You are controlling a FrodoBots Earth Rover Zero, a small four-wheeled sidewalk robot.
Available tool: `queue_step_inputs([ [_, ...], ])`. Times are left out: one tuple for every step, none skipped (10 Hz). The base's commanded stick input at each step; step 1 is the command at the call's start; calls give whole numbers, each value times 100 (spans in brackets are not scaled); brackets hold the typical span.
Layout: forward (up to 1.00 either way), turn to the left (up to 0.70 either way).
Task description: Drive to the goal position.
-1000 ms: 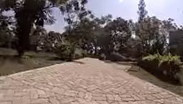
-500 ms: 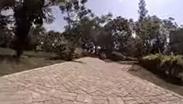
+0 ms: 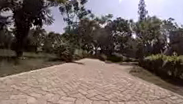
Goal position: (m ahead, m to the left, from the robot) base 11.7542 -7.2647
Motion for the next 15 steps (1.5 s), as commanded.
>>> queue_step_inputs([
  [30,0],
  [30,0],
  [30,0],
  [30,0],
  [30,0],
  [30,0],
  [30,0],
  [30,0],
  [30,0],
  [30,0],
  [30,0],
  [30,0],
  [30,0],
  [30,0],
  [30,0],
])
